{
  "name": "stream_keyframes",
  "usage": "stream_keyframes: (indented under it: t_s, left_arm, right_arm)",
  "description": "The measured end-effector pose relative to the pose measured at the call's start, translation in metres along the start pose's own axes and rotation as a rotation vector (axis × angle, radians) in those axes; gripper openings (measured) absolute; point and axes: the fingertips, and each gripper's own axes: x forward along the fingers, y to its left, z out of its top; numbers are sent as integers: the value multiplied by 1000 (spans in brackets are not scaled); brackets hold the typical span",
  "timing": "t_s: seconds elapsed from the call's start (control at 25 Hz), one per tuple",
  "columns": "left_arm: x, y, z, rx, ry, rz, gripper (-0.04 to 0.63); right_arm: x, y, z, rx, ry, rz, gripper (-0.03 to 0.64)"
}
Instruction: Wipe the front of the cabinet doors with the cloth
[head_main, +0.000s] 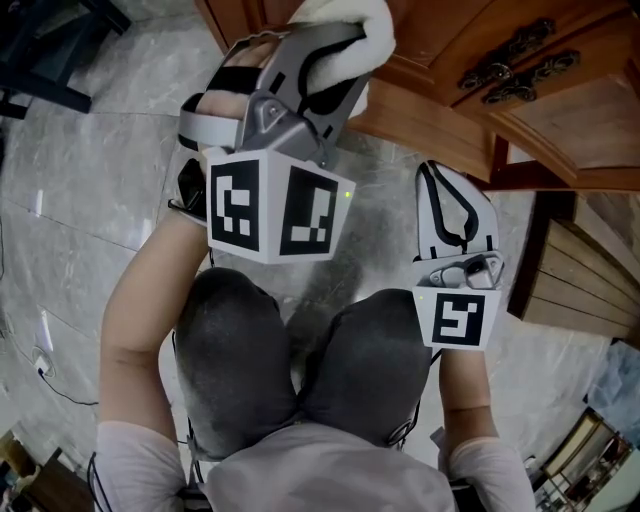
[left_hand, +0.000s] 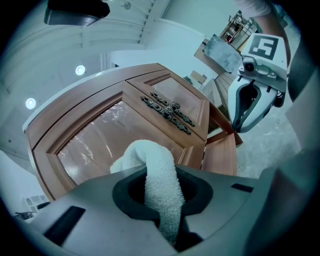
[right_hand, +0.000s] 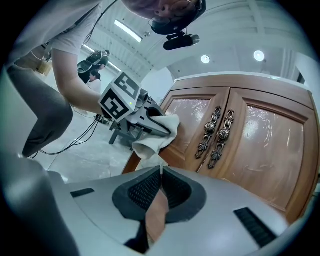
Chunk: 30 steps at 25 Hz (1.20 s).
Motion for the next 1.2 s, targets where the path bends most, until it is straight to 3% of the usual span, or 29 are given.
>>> stream_keyframes:
  t_s: [0.28,0.84,1.2]
  left_arm:
    - [16,-23,29,15,-42,-64,74]
    - [31,-61,71,-29,-152,-158,74]
    - [2,-37,39,-32,-177,-137,74]
  right_arm:
    - [-5,-8,-10,12,6,-4,43]
    - [-11,-25,-24,-2,44,-63,43]
    - [8,-13,-16,-24,72,-72,43]
